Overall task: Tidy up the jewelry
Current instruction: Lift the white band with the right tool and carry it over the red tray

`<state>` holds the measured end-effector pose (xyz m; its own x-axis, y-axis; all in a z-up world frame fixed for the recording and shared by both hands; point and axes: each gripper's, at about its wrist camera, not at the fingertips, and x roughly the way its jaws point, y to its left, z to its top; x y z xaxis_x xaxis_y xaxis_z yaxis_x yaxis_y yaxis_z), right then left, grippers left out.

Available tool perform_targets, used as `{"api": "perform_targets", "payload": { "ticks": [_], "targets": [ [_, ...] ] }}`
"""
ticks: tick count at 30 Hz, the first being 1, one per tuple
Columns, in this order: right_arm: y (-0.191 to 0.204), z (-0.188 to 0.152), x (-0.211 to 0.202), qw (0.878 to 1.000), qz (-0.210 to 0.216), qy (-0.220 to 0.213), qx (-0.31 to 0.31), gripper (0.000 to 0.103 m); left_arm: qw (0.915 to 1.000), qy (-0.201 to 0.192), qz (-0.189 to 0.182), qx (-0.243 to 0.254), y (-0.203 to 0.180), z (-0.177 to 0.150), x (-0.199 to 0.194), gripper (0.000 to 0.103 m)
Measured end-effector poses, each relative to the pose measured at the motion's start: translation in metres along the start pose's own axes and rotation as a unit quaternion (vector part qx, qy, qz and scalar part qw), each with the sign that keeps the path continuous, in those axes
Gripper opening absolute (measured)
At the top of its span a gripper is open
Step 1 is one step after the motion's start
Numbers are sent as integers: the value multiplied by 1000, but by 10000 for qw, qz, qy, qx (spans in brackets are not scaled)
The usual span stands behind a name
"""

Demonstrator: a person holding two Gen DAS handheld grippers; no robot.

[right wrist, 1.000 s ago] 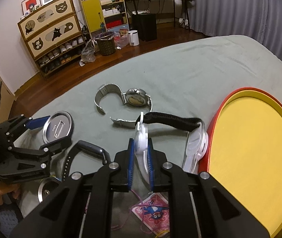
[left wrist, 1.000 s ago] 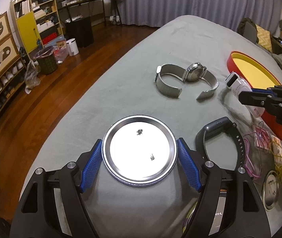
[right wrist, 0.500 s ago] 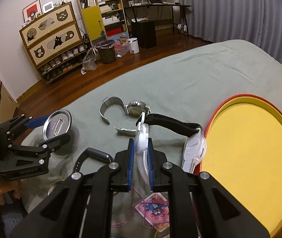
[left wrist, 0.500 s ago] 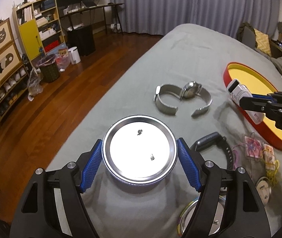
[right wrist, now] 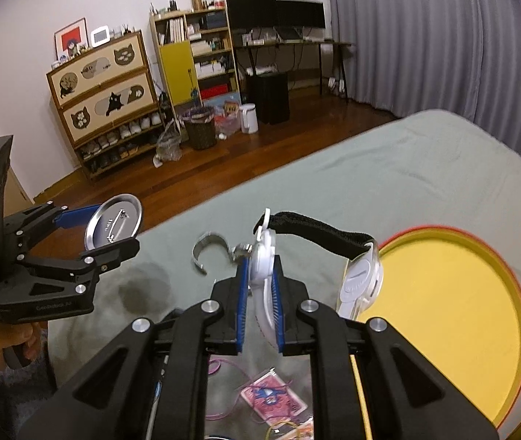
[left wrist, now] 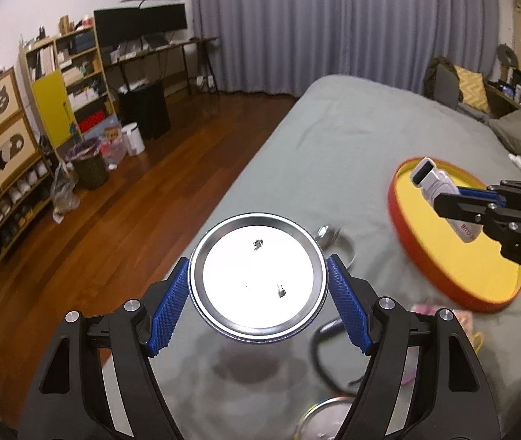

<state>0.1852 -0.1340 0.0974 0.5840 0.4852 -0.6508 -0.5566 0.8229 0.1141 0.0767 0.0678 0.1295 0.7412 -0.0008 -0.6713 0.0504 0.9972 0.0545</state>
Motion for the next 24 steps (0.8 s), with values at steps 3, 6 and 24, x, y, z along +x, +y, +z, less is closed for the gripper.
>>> {"api": "perform_targets", "payload": {
  "ticks": [3,6,24],
  "targets": [
    [-7,12,-14,9998,-87,-156,-35,12,9998,-162,-78,83,-14,20,-7,72],
    [-15,23,-26,9994,-219,-247,-80,12,9993,-288,-196,122,-27,39,-12,72],
    [-122,30,-84,9915,-1166,-505,264,12,9910,-663,-1013,563,-143,112,-6,72]
  ]
}}
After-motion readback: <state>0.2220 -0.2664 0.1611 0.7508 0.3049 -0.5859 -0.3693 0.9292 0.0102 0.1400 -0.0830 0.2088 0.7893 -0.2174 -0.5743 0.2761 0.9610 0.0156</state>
